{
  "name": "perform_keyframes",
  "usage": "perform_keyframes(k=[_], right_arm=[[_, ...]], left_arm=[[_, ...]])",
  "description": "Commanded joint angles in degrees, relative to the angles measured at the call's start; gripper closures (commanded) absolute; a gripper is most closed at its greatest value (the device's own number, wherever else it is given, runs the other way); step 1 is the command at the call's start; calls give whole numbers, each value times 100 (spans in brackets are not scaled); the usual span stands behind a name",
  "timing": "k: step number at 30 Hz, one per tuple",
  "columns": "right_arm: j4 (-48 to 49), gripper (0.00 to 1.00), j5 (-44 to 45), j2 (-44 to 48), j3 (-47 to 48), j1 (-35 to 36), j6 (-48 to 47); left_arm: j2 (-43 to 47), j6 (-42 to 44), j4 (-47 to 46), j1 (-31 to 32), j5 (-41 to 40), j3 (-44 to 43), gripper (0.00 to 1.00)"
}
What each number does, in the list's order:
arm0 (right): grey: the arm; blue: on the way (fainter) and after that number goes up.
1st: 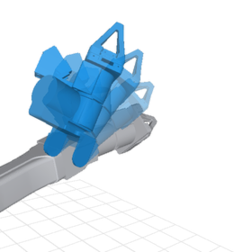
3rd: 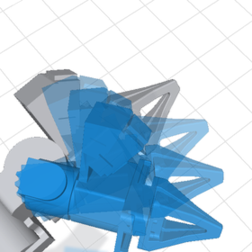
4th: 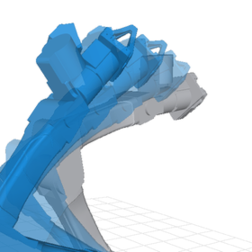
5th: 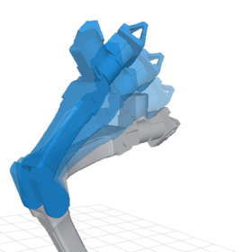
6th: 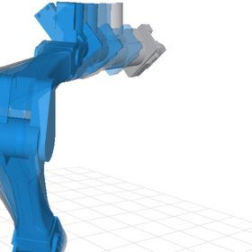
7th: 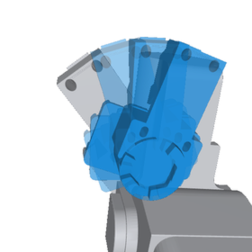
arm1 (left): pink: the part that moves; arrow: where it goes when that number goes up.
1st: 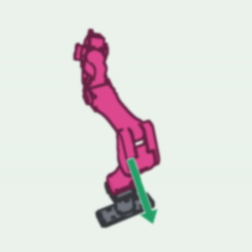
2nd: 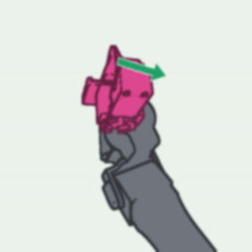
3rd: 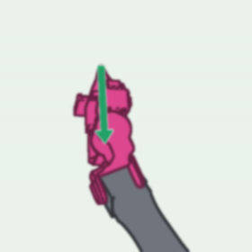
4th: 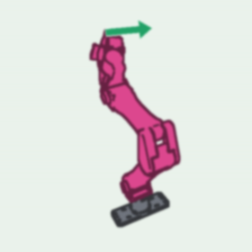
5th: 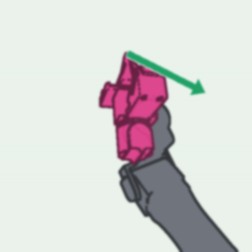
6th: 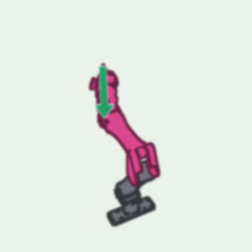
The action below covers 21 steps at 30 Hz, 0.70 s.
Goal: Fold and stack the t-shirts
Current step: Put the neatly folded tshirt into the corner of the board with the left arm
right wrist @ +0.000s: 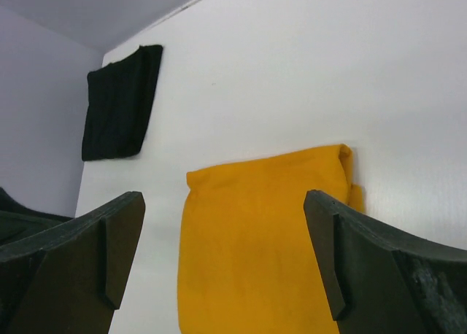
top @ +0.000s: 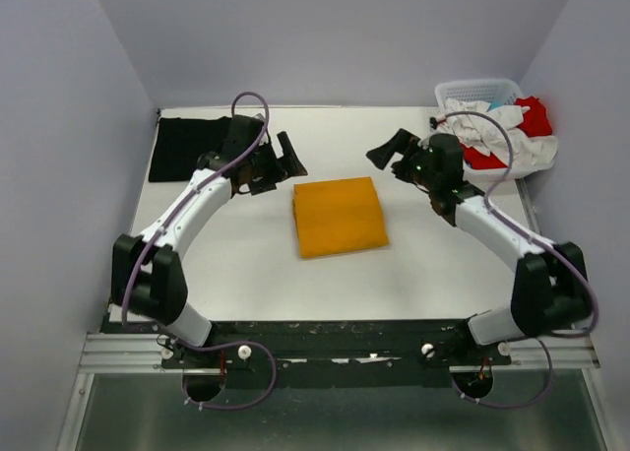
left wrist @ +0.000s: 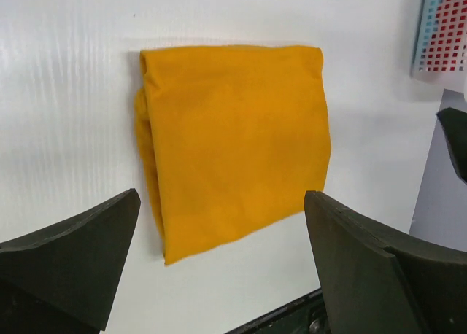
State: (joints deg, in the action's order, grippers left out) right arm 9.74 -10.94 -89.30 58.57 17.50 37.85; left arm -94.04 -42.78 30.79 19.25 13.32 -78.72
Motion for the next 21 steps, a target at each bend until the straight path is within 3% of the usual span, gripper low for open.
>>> perform_keyframes(k=[1, 3, 6, 13, 19, 21], right_arm=[[-234, 0, 2060, 1306, -1297, -49, 521], [-160, 0, 2463, 1933, -1834, -54, 616], [-94, 0, 2387, 2720, -2395, -53, 522], [-382, 0, 2622, 3813, -2812, -51, 446], [-559, 0, 2768, 4041, -2789, -53, 395], [-637, 0, 2757, 4037, -2755, -53, 386]], left_arm=[[689, -170, -605, -16, -256, 1325, 1], [644, -193, -725, -26, -90, 1529, 1], [428, -253, -1085, -26, 132, 1773, 1], [-536, -344, -1566, 36, 834, 1691, 4], [-1097, -448, -1459, 325, 682, 1493, 17], [-1294, -511, -1375, 426, 631, 1405, 31]])
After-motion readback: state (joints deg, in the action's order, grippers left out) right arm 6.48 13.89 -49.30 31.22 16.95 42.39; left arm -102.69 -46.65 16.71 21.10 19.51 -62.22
